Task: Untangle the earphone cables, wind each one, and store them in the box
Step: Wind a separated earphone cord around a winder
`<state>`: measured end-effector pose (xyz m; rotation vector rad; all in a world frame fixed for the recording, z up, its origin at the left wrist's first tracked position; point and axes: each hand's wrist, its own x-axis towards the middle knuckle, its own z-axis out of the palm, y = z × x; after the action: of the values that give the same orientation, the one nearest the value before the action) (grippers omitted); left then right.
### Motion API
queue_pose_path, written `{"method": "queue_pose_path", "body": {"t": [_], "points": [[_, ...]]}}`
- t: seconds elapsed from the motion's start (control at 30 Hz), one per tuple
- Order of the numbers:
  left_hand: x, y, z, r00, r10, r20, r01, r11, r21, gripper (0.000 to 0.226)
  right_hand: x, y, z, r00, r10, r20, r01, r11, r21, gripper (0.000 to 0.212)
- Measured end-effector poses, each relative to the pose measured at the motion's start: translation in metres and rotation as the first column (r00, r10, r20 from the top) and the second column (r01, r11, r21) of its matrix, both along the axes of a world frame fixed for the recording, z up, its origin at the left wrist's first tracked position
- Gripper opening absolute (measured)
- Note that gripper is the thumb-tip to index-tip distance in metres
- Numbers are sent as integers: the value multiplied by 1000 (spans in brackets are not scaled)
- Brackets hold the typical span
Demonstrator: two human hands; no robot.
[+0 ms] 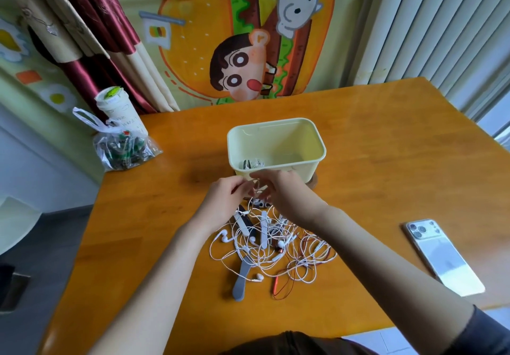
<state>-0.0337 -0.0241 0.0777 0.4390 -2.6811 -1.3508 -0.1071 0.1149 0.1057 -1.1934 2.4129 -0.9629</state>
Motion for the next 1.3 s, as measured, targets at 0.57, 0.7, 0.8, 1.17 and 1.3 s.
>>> {"method": "queue_pose_path", "body": {"t": [0.57,0.7,0.8,1.17,1.3], "points": [[16,0,-40,973,-77,218,65,996,65,17,-53,39,-8,883,-449,135,469,858,-209,10],[23,-2,-48,943,-75,324,68,997,34,21,-68,55,-26,820,-556,135,572,798,-191,9],[22,-3,-45,952,-55,302,52,998,20,23,-68,62,-37,796,-601,67,604,784,-145,12],[-11,23,15,985,-28,-169,44,995,94,17,-2,14,-10,991,-41,127,62,983,-170,32],[-7,16,5,991,-20,-132,32,996,86,14,-7,14,-10,993,-74,98,89,983,-161,21]]}}
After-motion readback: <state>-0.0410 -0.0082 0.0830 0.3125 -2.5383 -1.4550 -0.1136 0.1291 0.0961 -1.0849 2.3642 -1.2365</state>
